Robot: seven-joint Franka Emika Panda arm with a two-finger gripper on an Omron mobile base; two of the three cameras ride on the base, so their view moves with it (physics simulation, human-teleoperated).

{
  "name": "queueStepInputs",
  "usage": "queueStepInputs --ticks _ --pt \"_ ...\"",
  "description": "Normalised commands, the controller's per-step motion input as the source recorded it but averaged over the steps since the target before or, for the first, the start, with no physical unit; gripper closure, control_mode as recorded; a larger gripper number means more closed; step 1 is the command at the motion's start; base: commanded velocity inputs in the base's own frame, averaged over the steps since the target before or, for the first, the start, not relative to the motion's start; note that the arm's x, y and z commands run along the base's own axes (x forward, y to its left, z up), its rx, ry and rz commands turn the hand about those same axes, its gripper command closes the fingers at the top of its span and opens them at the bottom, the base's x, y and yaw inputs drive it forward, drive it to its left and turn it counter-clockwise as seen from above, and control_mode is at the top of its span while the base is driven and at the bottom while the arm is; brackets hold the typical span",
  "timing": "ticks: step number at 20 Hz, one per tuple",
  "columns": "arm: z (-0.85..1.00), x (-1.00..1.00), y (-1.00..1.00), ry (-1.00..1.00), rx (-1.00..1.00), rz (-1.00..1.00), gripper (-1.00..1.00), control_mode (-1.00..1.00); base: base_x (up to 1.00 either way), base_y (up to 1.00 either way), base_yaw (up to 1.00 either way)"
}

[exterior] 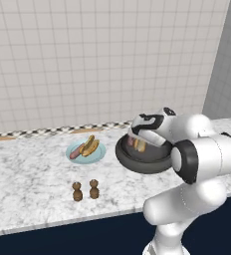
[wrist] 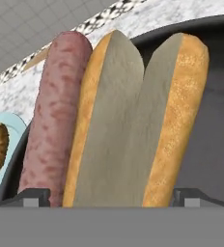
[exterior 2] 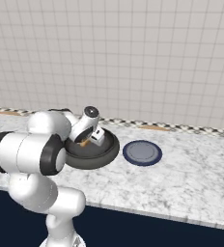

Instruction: Place one bun and one sausage from the bowl on each plate.

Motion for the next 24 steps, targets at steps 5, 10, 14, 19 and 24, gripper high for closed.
queueStepInputs --ticks 5,10,14,19,24 --pt "-0.35 0.2 0.07 0.03 0.0 0.0 1.0 -1.0 0.0 0.0 0.0" --pt "0.19 -0.77 -0.19 -0.12 0.0 0.0 1.0 -1.0 0.0 0.0 0.0" --pt "0.79 -0.73 -0.74 -0.18 0.0 0.0 1.0 -1.0 0.0 0.0 0.0" --pt "1.0 0.09 -1.0 -0.03 0.0 -0.09 1.0 -1.0 0.0 0.0 0.0" --pt "0.69 0.41 -1.0 0.12 0.0 -0.15 1.0 -1.0 0.0 0.0 0.0"
